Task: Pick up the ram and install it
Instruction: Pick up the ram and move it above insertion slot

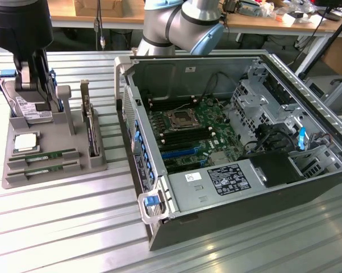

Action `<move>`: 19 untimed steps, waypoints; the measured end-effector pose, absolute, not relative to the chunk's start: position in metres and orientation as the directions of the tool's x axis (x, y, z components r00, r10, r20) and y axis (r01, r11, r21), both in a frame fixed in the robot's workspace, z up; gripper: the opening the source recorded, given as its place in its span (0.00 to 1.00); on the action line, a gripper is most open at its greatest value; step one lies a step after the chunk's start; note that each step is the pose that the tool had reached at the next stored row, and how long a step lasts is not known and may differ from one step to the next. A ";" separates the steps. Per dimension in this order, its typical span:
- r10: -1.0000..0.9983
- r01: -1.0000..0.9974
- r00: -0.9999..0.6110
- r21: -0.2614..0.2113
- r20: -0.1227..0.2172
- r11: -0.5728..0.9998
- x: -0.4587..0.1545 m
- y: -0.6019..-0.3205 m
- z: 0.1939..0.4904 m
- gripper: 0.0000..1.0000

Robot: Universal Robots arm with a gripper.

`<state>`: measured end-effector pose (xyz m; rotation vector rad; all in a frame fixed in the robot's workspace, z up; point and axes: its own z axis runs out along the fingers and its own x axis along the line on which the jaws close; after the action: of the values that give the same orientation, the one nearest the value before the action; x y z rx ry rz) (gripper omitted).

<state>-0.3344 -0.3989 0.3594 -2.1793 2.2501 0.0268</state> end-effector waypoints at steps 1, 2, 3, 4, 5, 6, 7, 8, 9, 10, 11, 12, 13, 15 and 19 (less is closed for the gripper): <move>-0.999 -0.999 -0.032 0.006 -0.018 0.032 -0.334 -0.399 0.359 0.30; -0.999 -0.999 -0.032 0.006 -0.018 0.032 -0.334 -0.399 0.358 0.30; -0.999 -0.999 -0.032 0.006 -0.018 0.032 -0.334 -0.399 0.358 0.30; -0.999 -0.999 -0.032 0.006 -0.018 0.032 -0.334 -0.399 0.357 0.30; -0.999 -0.999 -0.032 0.006 -0.018 0.032 -0.334 -0.399 0.357 0.30; -0.999 -0.999 -0.032 0.006 -0.018 0.032 -0.334 -0.399 0.357 0.30; -0.999 -0.999 -0.032 0.006 -0.018 0.032 -0.334 -0.399 0.356 0.30; -0.999 -0.999 -0.032 0.006 -0.018 0.032 -0.334 -0.399 0.355 0.30; -0.999 -0.999 -0.032 0.006 -0.018 0.032 -0.334 -0.399 0.355 0.30; -0.999 -0.999 -0.032 0.006 -0.018 0.032 -0.334 -0.399 0.354 0.30; -0.999 -0.999 -0.032 0.006 -0.018 0.032 -0.334 -0.399 0.354 0.30; -0.999 -0.999 -0.032 0.006 -0.018 0.032 -0.334 -0.399 0.353 0.30; -0.999 -0.999 -0.032 0.006 -0.018 0.032 -0.334 -0.399 0.352 0.30; -0.999 -0.999 -0.032 0.006 -0.018 0.032 -0.334 -0.399 0.352 0.30; -0.999 -0.999 -0.032 0.006 -0.018 0.032 -0.334 -0.399 0.348 0.30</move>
<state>-0.3344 -0.3989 0.3483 -2.1793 2.2501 0.0268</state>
